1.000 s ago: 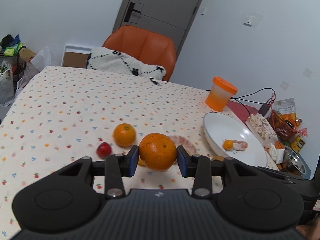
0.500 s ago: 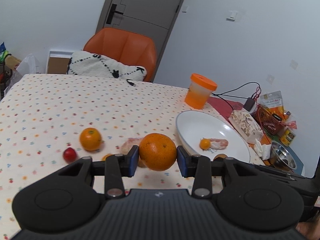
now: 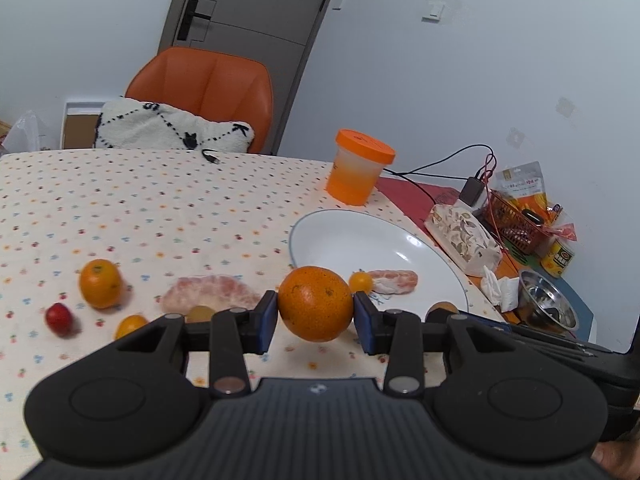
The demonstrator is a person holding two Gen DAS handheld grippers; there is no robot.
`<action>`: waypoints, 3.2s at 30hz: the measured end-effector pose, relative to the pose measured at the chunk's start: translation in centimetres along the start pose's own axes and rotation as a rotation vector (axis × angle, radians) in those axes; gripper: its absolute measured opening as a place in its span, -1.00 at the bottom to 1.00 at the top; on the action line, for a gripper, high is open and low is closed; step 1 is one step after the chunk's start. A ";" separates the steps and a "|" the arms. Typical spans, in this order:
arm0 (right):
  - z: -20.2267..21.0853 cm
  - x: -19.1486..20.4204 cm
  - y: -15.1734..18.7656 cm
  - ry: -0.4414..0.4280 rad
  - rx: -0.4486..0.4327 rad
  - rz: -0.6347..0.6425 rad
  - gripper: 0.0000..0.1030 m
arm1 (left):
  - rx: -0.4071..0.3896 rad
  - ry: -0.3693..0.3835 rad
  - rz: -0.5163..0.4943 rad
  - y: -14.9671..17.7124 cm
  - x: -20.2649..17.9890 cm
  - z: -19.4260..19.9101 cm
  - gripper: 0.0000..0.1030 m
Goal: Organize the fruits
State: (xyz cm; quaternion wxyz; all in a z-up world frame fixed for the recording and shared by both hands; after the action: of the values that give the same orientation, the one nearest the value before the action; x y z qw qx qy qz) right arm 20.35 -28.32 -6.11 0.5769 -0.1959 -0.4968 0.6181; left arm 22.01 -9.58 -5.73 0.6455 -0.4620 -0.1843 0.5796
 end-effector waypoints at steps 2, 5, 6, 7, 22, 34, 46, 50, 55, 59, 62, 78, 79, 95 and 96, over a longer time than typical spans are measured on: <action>0.1 -0.7 -0.1 0.007 -0.002 -0.009 -0.50 | 0.006 0.002 -0.003 0.0 -0.5 -0.5 -0.24; 0.3 -1.8 -0.2 0.016 -0.006 -0.023 -0.50 | 0.013 0.007 -0.013 0.0 -1.3 -1.3 -0.24; 0.3 -2.1 -0.2 0.019 -0.007 -0.027 -0.50 | 0.015 0.009 -0.015 0.0 -1.5 -1.6 -0.24; 0.3 -2.4 -0.2 0.021 -0.006 -0.030 -0.50 | 0.018 0.011 -0.015 0.0 -1.7 -1.8 -0.24; 0.0 -6.5 -0.3 0.054 -0.009 -0.079 -0.50 | 0.071 0.019 -0.039 0.4 -4.0 -6.0 -0.24; -1.2 -7.7 -0.8 0.042 -0.011 -0.089 -0.50 | 0.109 -0.026 -0.067 0.3 -4.7 -8.2 -0.18; -2.0 -6.3 -0.9 0.071 -0.033 -0.042 0.05 | 0.076 -0.028 -0.033 -0.7 -3.5 -6.7 0.01; -1.8 -6.0 -0.7 0.062 -0.025 -0.056 0.05 | 0.064 -0.073 -0.023 -0.9 -3.1 -6.1 0.46; -1.3 -5.5 -0.7 0.074 -0.048 -0.057 0.17 | 0.070 -0.097 -0.012 -0.8 -2.3 -5.2 0.53; -1.2 -4.5 -0.6 0.057 -0.051 -0.052 0.24 | 0.078 -0.112 0.002 -0.8 -1.6 -4.2 0.64; -1.0 -3.8 -0.6 0.057 -0.057 -0.037 0.36 | 0.074 -0.123 0.021 -0.8 -0.8 -3.4 0.67; -0.3 0.0 -0.6 0.052 -0.083 0.009 0.93 | 0.032 -0.253 0.059 -1.0 2.6 1.1 0.68; -0.4 0.1 -0.6 0.060 -0.079 0.011 0.96 | 0.031 -0.257 0.057 -1.0 2.8 1.4 0.68; -1.4 4.2 0.2 0.038 -0.055 0.068 1.00 | -0.026 -0.305 0.073 -0.5 6.4 6.1 1.00; -1.4 4.5 0.3 0.034 -0.053 0.073 1.00 | -0.030 -0.314 0.075 -0.5 6.6 6.3 1.00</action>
State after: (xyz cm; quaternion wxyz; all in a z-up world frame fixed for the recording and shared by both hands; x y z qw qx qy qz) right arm 20.19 -23.63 -5.45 0.5571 -0.2397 -0.4956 0.6217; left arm 19.15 -1.02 -4.13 0.5798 -0.3820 -0.2742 0.6654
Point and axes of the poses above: each gripper's, at about its wrist camera, not at the fingertips, and z roughly against the way its jaws point, x to its left, y to its underside, the point moved 5 cm from there along -z, roughly the way its jaws point, and after that the axes turned 1 degree about -z, right-handed, at the moved point
